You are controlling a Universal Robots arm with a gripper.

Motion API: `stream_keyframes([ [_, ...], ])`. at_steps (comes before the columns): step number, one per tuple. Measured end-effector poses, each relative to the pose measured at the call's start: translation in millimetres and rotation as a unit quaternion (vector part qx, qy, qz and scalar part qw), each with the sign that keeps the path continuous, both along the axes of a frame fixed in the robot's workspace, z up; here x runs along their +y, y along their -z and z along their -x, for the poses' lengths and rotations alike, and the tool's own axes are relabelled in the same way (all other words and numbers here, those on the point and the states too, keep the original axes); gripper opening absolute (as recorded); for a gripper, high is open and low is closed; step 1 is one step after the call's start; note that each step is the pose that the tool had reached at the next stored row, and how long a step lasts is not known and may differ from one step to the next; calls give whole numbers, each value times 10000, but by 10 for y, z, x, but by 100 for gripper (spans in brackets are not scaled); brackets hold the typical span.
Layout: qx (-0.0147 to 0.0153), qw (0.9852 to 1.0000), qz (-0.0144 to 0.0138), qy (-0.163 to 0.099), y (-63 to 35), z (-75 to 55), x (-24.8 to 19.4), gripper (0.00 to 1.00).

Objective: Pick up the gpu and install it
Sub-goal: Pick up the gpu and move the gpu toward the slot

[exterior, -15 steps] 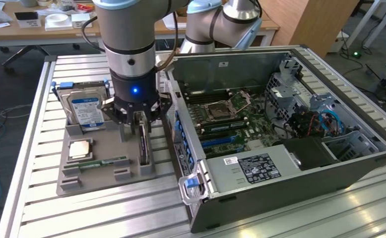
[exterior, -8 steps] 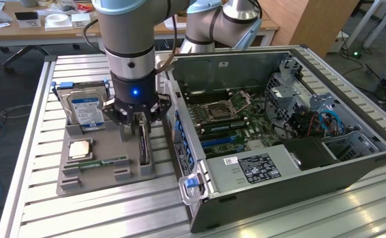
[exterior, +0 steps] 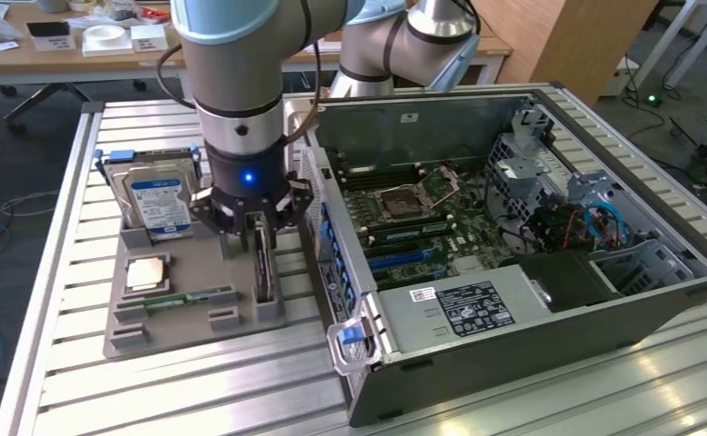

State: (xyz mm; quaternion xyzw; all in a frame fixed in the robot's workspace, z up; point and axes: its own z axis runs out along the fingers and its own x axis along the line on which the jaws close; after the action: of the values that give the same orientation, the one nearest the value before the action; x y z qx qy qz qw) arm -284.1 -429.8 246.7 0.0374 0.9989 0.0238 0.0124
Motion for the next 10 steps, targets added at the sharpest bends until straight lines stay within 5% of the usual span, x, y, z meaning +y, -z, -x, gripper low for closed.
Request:
stream_keyframes([
  [10, 0, 10000, 0, 0, 162, 0, 32, 42],
])
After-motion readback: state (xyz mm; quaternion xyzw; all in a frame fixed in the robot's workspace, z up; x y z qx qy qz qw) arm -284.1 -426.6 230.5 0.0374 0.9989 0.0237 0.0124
